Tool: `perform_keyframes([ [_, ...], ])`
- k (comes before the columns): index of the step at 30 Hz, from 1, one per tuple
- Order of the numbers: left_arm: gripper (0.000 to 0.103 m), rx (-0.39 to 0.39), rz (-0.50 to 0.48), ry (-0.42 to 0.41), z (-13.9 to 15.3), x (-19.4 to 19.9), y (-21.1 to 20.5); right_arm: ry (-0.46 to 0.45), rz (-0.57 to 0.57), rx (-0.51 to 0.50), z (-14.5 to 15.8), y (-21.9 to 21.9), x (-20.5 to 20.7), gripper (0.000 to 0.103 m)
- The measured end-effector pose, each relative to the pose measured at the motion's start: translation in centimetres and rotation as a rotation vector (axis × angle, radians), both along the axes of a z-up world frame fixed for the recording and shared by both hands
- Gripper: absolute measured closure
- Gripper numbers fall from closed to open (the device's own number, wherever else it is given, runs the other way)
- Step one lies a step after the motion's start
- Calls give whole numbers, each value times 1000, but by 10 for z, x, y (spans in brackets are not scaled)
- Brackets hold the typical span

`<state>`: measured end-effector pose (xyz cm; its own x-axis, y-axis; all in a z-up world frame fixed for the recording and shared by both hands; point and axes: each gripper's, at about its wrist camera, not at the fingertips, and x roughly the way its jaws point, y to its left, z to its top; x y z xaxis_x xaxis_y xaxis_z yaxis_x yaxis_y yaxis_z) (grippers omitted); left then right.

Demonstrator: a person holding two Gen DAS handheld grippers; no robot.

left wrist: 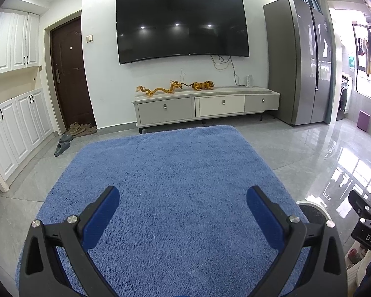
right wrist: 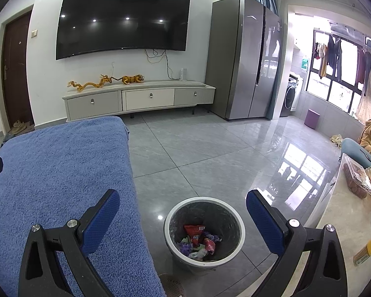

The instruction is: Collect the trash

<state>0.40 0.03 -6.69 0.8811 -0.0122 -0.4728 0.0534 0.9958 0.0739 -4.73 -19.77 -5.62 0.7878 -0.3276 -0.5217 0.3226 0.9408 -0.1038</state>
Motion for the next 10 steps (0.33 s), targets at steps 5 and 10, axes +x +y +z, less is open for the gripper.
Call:
perform_keyframes([
  [5,0,0,0,6,-1,2,-1,1,1,1,0,1,0,0],
  [10,0,1,0,6,-1,2,-2,0,1,3,1,1,1,0],
])
